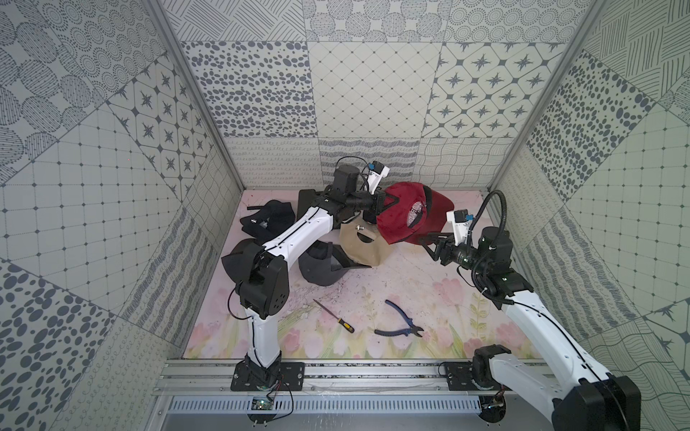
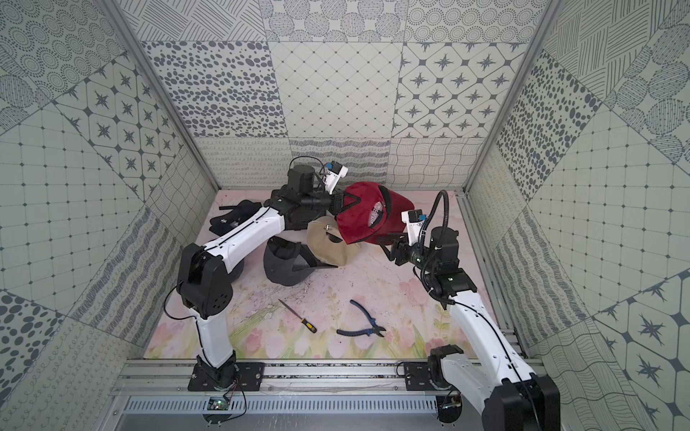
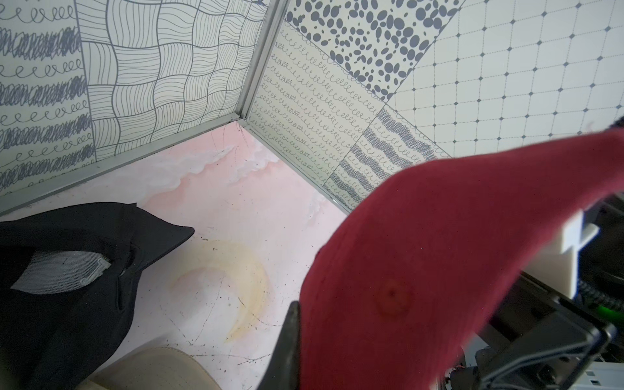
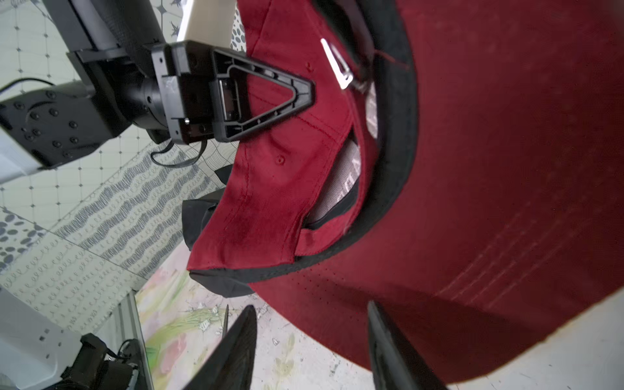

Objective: Open the adjustable buckle of the baseball cap
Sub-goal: Pick up the baseball cap from the center of the board.

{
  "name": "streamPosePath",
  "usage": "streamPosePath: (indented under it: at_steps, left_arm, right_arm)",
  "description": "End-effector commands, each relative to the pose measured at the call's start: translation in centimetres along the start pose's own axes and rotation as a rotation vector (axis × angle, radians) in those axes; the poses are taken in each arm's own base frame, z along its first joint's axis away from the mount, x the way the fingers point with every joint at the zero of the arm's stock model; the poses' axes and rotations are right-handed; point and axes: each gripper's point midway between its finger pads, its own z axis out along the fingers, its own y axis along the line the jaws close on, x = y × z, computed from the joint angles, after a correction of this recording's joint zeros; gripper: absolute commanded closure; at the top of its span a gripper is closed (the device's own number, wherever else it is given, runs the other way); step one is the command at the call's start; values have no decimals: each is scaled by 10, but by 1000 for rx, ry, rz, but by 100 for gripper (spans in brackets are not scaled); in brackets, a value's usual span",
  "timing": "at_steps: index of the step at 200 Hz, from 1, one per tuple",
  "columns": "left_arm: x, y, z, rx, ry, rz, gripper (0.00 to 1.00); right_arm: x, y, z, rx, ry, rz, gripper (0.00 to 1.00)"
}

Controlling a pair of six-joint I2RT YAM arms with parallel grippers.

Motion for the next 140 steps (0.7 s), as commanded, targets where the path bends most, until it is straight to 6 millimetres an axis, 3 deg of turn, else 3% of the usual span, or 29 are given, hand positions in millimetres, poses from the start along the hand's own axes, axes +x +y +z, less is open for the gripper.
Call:
streamPosePath:
  at_steps: [1,80,140]
  left_arm:
    - [-24,-22,-3,54,-74,133,100]
    - [-23,-39,-6,82,-68,161,100]
    - [-19,-45,-5,95,-53,167,100]
  right_arm:
    - [-24,17,-1,-102,-68,77,51]
    - [-40,0,4,-32,-129,161,71]
    - [-46,-1,6,-36,-146,172,77]
